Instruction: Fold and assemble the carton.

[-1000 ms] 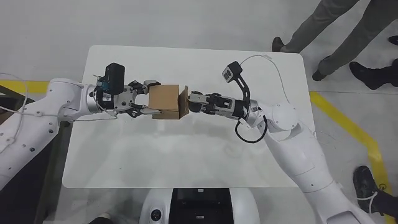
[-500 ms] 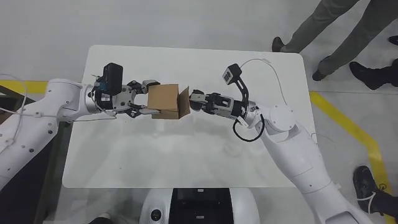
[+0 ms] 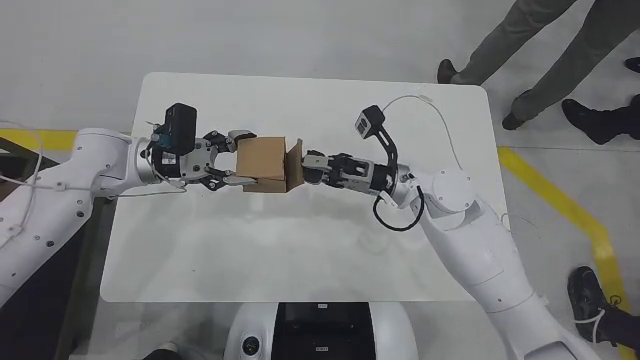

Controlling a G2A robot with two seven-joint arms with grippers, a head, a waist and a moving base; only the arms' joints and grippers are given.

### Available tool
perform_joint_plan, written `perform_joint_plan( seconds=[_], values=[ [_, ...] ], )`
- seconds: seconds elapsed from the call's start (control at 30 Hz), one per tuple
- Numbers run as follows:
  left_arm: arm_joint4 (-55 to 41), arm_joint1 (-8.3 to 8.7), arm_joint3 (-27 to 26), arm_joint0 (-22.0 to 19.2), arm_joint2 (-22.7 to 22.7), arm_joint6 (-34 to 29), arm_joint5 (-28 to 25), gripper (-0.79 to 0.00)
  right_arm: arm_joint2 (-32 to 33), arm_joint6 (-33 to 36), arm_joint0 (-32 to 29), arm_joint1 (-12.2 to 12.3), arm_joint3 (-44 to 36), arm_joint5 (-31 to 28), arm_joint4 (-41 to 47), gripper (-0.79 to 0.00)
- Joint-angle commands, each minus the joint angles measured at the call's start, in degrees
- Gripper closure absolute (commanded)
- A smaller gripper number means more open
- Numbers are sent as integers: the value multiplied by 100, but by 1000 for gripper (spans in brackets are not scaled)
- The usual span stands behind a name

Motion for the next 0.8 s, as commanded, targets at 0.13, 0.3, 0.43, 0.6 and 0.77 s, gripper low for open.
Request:
perform_joint_plan(
  seconds=[0.13, 0.3, 0.43, 0.6, 0.77],
  values=[
    [13, -8, -7, 45, -53, -11, 0, -265, -21, -24, 0, 2, -29, 19, -39, -145],
    [15, -17, -15, 76, -86, -26, 0, -262, -44, 8, 22, 8, -57, 47, -126, -135],
    [16, -25, -25, 95, -110, -46, 0, -265, -67, -7, 29, 7, -33, 64, -155, -123],
    [16, -35, -31, 96, -123, -120, 0, -265, -78, -49, 49, 6, 5, 61, -180, -114],
    [-13, -41, -39, 71, -132, -169, 0, -268, -68, -128, 78, 13, 10, 68, -320, -77]
  ],
)
